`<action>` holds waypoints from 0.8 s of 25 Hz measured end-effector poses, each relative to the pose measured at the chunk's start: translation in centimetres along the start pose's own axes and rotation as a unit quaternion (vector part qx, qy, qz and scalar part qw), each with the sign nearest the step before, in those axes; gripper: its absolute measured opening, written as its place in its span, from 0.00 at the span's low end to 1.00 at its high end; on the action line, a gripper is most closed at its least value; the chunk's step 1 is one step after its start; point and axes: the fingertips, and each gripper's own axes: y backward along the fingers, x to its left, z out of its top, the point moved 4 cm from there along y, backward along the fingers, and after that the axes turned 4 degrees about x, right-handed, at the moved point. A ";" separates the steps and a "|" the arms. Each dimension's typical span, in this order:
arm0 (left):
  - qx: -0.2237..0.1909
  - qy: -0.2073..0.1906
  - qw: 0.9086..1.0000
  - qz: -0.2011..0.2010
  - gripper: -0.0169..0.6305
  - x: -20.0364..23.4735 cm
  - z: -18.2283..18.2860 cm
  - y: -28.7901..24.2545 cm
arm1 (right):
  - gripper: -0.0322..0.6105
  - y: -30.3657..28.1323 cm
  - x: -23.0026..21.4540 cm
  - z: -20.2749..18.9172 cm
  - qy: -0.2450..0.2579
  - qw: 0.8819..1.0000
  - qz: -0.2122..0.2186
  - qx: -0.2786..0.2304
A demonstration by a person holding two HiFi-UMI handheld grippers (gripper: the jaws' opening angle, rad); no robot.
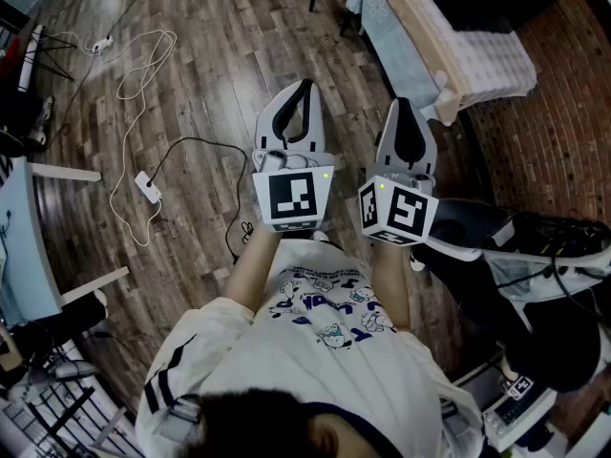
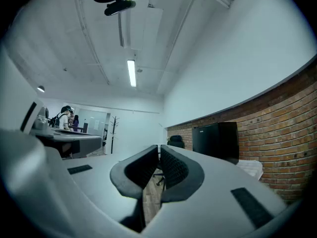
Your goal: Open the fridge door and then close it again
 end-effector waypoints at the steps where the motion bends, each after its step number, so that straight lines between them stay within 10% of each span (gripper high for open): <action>1: 0.000 0.000 1.000 0.001 0.05 0.1 -0.1 -0.2 | 0.11 -0.3 0.0 -0.1 0.000 1.000 0.001 0.000; 20: 0.015 0.007 1.000 0.002 0.05 4.9 -1.5 -6.4 | 0.11 -7.9 2.1 -1.7 0.003 0.999 0.005 0.034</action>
